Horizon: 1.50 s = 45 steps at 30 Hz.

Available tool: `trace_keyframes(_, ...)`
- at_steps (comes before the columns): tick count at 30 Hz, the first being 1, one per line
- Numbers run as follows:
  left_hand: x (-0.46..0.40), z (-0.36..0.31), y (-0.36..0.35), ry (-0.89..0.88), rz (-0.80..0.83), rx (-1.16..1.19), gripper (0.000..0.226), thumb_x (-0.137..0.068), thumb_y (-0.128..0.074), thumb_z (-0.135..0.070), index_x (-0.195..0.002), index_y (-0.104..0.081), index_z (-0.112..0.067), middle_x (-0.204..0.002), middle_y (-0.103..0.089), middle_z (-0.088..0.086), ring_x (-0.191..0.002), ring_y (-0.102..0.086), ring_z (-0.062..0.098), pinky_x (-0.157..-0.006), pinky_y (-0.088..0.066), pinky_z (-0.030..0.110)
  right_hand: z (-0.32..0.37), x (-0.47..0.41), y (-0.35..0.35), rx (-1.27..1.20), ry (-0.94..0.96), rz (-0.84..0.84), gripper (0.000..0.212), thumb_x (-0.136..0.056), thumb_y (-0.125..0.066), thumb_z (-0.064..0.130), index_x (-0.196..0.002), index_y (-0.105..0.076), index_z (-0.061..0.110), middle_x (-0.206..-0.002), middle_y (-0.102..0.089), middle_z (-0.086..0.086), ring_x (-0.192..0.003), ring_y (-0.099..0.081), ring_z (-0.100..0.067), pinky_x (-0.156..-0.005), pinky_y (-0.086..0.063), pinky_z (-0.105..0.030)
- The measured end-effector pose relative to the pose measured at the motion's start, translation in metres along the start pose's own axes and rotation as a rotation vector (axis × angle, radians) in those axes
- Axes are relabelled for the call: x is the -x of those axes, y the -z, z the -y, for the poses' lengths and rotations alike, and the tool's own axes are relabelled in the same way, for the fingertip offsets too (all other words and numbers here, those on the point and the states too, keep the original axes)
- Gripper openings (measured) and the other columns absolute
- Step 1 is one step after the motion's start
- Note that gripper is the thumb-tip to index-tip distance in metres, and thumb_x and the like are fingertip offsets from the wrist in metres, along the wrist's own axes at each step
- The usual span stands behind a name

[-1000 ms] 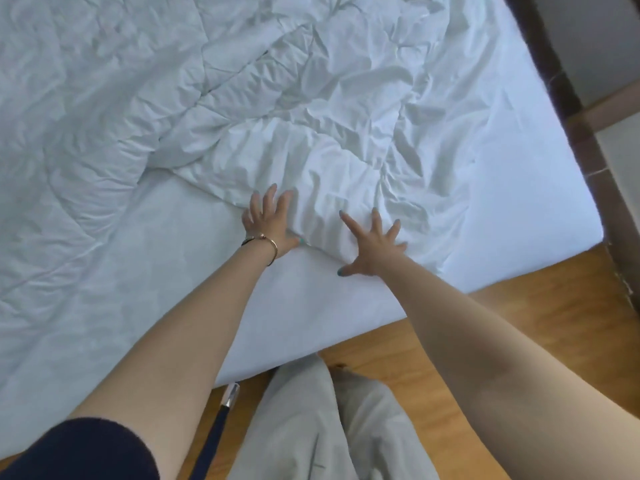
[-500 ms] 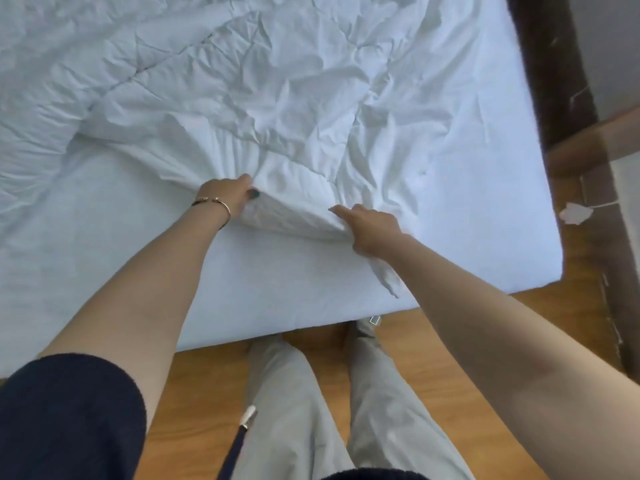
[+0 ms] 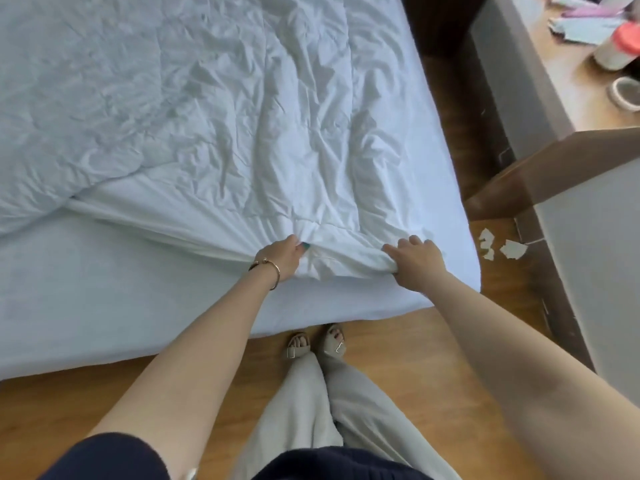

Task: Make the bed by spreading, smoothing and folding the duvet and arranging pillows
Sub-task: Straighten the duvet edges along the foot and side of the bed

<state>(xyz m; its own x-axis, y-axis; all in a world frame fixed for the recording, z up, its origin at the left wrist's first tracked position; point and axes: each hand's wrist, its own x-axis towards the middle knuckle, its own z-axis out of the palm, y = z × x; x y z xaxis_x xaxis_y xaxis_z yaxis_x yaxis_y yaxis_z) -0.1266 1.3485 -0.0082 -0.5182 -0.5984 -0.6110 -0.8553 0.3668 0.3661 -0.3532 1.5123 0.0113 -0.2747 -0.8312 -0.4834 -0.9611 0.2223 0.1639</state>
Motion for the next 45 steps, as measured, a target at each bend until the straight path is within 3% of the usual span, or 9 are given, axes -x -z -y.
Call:
trace_keyframes(3,0.004,-0.004,-0.002,0.019,-0.001,0.063,0.035,-0.101,-0.027,-0.043,-0.089,-0.039,-0.013,-0.078,-0.049,0.006,-0.076,-0.049,0.029,-0.063,-0.033,0.035,-0.002,0.002,0.002,0.013,0.041,-0.011,0.054,-0.079,-0.053,0.007,-0.128,-0.048,0.028,-0.107,-0.053,0.0,-0.1,-0.047,-0.023,-0.073,-0.033,-0.029)
trace_keyframes(10,0.012,-0.046,-0.034,0.009,0.019,0.226,0.039,-0.1,-0.03,-0.047,-0.074,-0.034,-0.018,-0.072,-0.046,0.004,-0.067,-0.045,0.024,-0.061,-0.031,0.034,-0.046,0.018,-0.022,0.087,0.091,-0.085,0.063,-0.074,-0.055,0.0,-0.129,-0.05,0.031,-0.092,-0.051,-0.001,-0.079,-0.037,-0.02,-0.067,-0.027,-0.03)
trace_keyframes(14,0.007,-0.098,-0.065,0.031,0.053,0.198,0.035,-0.101,-0.03,-0.045,-0.082,-0.04,-0.017,-0.076,-0.049,0.003,-0.074,-0.051,0.025,-0.066,-0.035,0.035,-0.109,0.026,-0.035,0.115,0.129,-0.106,0.068,-0.085,-0.052,0.007,-0.14,-0.037,0.044,-0.099,-0.051,0.001,-0.087,-0.046,-0.019,-0.072,-0.036,-0.028)
trace_keyframes(19,0.004,-0.173,-0.101,0.066,0.039,0.243,0.037,-0.101,-0.031,-0.045,-0.072,-0.034,-0.021,-0.073,-0.046,0.003,-0.068,-0.046,0.022,-0.063,-0.033,0.033,-0.189,0.041,-0.046,0.138,0.178,-0.084,0.07,-0.094,-0.05,0.014,-0.147,-0.022,0.049,-0.11,-0.051,0.0,-0.099,-0.048,-0.02,-0.08,-0.033,-0.028)
trace_keyframes(23,0.008,-0.219,-0.123,0.115,0.007,0.256,0.037,-0.101,-0.031,-0.045,-0.073,-0.035,-0.022,-0.076,-0.048,0.003,-0.072,-0.048,0.023,-0.065,-0.035,0.034,-0.234,0.055,-0.056,0.118,0.206,-0.053,0.068,-0.095,-0.05,0.018,-0.146,-0.021,0.052,-0.113,-0.05,0.0,-0.104,-0.049,-0.021,-0.088,-0.036,-0.03)
trace_keyframes(29,0.019,-0.253,-0.143,0.18,-0.029,0.18,0.033,-0.102,-0.027,-0.044,-0.088,-0.041,-0.017,-0.083,-0.054,0.007,-0.078,-0.056,0.028,-0.064,-0.038,0.034,-0.268,0.066,-0.071,0.102,0.247,-0.074,0.066,-0.094,-0.048,0.014,-0.145,-0.029,0.051,-0.102,-0.051,0.001,-0.094,-0.05,-0.019,-0.083,-0.035,-0.028)
trace_keyframes(34,0.014,-0.264,-0.149,0.214,0.019,0.015,0.032,-0.102,-0.022,-0.042,-0.109,-0.041,-0.016,-0.097,-0.058,0.003,-0.08,-0.053,0.024,-0.068,-0.041,0.034,-0.269,0.054,-0.085,0.154,0.258,-0.029,0.074,-0.091,-0.053,0.016,-0.148,-0.018,0.049,-0.109,-0.048,0.0,-0.098,-0.048,-0.02,-0.086,-0.036,-0.028)
trace_keyframes(40,-0.005,-0.234,-0.18,0.202,0.36,0.268,0.057,-0.094,-0.046,-0.041,-0.143,-0.032,-0.016,-0.143,-0.039,0.007,-0.127,-0.044,0.026,-0.105,-0.037,0.04,-0.237,0.039,-0.098,0.186,0.163,0.353,0.094,-0.081,-0.067,0.035,-0.151,-0.004,0.044,-0.142,-0.035,-0.001,-0.134,-0.028,-0.025,-0.102,-0.03,-0.037)
trace_keyframes(45,-0.024,-0.22,-0.182,0.1,0.236,0.258,0.052,-0.097,-0.044,-0.029,-0.146,-0.03,-0.019,-0.149,-0.029,0.006,-0.131,-0.04,0.025,-0.108,-0.035,0.039,-0.228,0.042,-0.103,-0.037,0.017,0.409,0.087,-0.085,-0.063,0.027,-0.152,-0.009,0.039,-0.14,-0.04,-0.001,-0.132,-0.032,-0.025,-0.1,-0.038,-0.038)
